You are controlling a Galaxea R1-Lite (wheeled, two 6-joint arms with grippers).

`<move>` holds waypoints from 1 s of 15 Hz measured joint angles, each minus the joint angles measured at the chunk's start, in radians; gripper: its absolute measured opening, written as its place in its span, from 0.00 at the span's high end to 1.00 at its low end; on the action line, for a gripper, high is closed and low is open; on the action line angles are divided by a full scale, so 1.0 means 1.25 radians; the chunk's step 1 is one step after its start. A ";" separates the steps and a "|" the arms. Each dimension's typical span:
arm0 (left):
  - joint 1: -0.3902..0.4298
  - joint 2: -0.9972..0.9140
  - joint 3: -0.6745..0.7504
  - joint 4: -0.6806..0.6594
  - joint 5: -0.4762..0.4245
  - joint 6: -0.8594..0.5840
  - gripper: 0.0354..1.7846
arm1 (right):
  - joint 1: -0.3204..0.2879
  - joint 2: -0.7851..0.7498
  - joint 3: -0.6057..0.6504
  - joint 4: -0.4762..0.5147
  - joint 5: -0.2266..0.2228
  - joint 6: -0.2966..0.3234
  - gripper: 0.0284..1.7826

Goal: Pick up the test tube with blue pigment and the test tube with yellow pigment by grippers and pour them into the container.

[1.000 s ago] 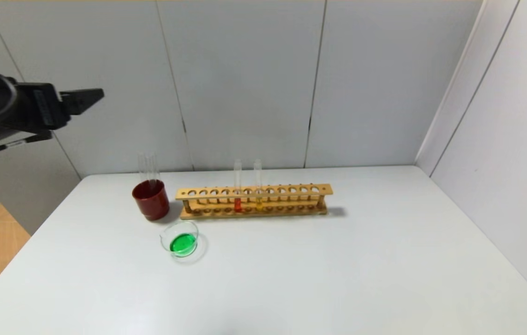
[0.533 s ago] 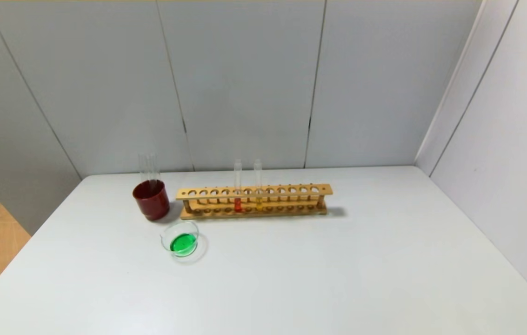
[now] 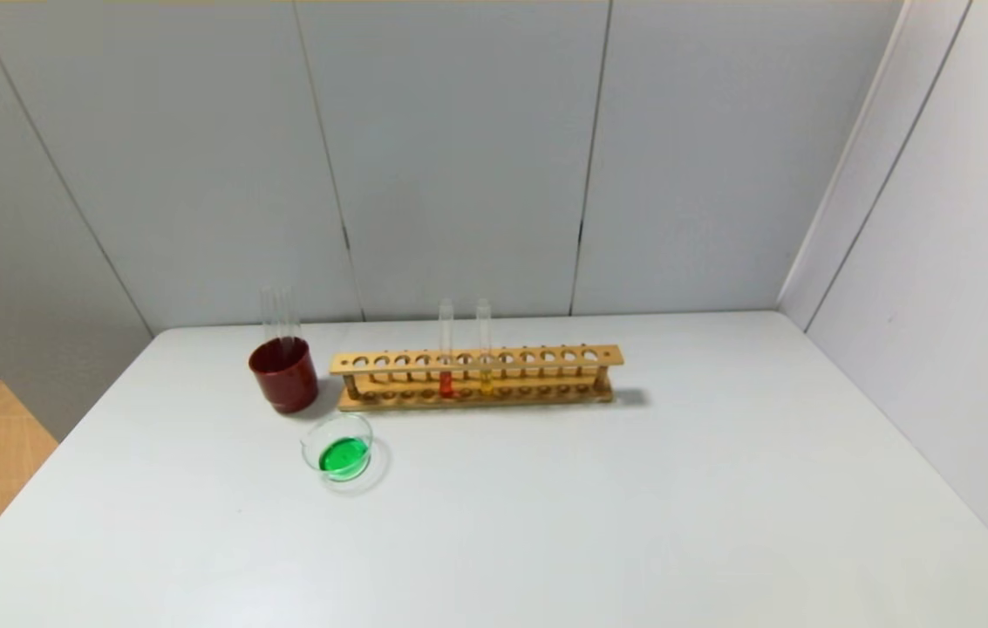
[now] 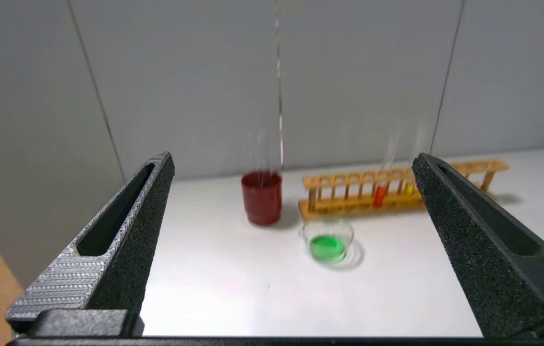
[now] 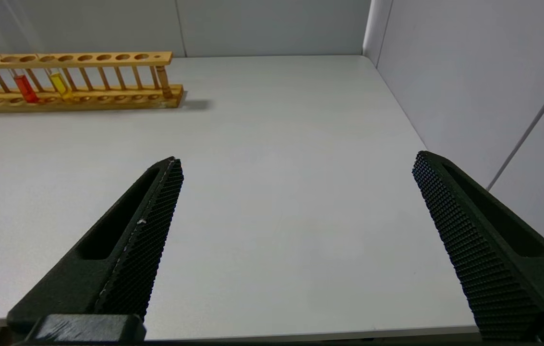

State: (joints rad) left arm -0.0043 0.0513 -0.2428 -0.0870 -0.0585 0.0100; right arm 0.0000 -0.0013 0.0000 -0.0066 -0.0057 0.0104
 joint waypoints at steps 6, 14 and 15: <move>0.005 -0.041 0.187 0.036 0.008 0.090 0.02 | 0.000 0.000 0.000 0.000 0.000 0.000 0.02; 0.005 -0.043 0.194 0.072 0.025 0.025 0.02 | 0.000 0.000 0.000 0.000 0.000 0.000 0.02; 0.006 -0.043 0.194 0.072 0.025 0.024 0.02 | 0.000 0.000 0.000 0.000 0.000 0.000 0.02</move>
State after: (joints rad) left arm 0.0028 -0.0023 0.0000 0.0028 -0.0274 0.0404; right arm 0.0000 -0.0013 0.0000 -0.0062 -0.0057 0.0109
